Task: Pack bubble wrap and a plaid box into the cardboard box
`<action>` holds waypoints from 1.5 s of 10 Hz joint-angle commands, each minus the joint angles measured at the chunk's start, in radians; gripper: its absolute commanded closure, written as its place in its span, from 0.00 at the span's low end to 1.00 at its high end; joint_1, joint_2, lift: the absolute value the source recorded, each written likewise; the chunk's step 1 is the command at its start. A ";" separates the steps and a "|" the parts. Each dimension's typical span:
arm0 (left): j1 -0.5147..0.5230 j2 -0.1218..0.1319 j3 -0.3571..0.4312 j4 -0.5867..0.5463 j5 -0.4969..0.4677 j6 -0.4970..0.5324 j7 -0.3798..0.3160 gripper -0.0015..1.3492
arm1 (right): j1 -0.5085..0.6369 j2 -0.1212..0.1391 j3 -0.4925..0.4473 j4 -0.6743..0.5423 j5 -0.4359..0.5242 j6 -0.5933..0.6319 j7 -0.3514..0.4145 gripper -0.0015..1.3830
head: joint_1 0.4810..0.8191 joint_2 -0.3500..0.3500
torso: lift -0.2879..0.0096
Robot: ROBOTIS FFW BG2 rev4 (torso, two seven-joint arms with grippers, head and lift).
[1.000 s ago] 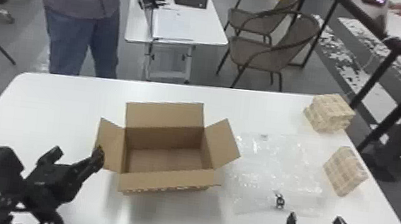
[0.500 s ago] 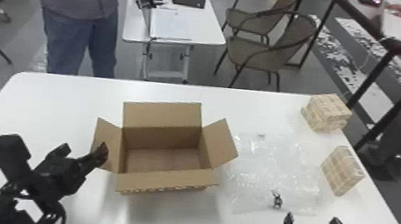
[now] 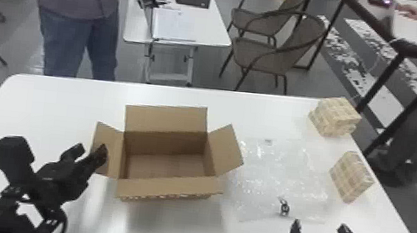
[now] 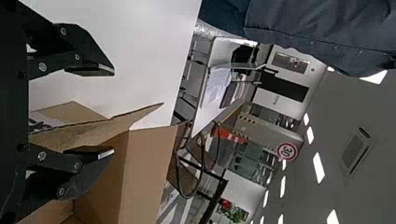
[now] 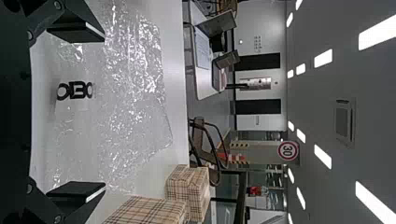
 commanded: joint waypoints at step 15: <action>0.010 -0.003 -0.016 -0.011 -0.037 -0.039 0.004 0.90 | 0.023 0.005 -0.014 -0.149 -0.089 0.215 -0.080 0.12 | 0.63 0.33 | 0.72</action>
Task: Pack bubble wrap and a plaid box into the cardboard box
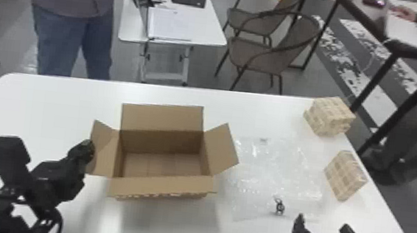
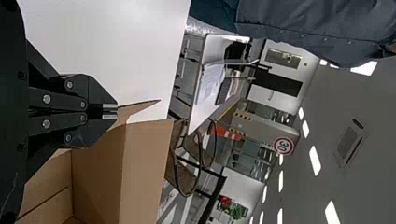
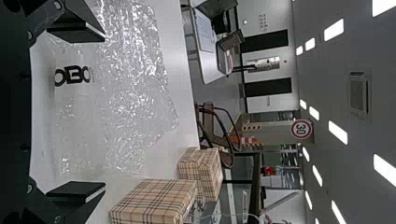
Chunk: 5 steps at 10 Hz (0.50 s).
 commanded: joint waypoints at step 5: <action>-0.002 -0.003 -0.004 -0.003 -0.001 0.001 0.000 0.89 | -0.190 -0.019 -0.042 -0.185 -0.046 0.506 -0.030 0.12 | 0.63 0.30 | 0.72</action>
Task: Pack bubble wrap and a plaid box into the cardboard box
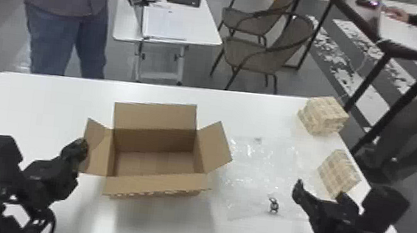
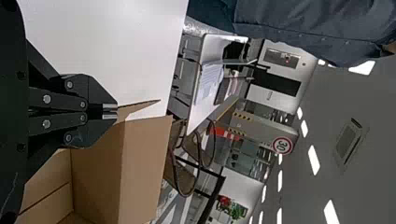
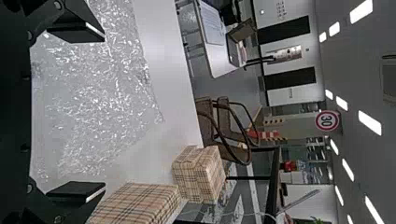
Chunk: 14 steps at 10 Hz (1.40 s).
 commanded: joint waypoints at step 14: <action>-0.029 0.014 -0.055 0.000 -0.016 0.035 0.001 0.89 | -0.804 -0.106 0.108 0.393 0.013 1.112 0.000 0.12 | 0.63 0.36 | 0.72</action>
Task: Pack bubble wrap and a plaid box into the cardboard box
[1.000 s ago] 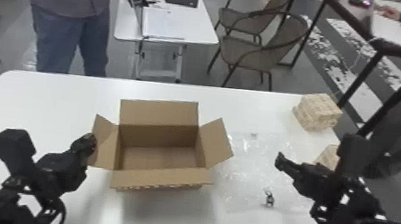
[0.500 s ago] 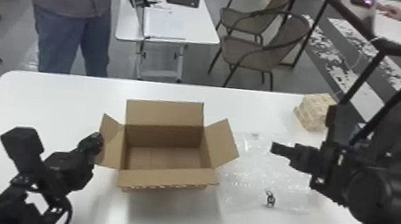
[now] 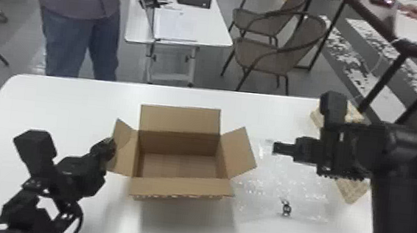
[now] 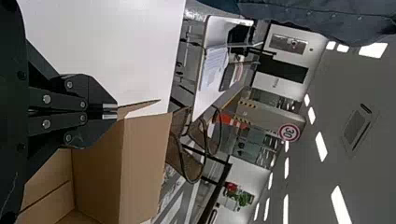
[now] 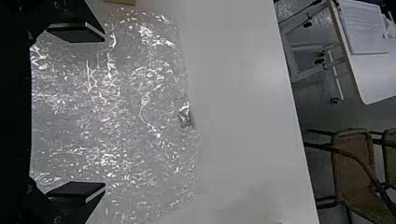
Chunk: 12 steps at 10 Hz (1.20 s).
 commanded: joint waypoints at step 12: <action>-0.003 0.009 0.005 0.002 0.007 -0.013 0.003 0.89 | -0.105 0.044 0.064 0.415 0.143 -0.175 -0.002 0.12 | 0.63 0.38 | 0.72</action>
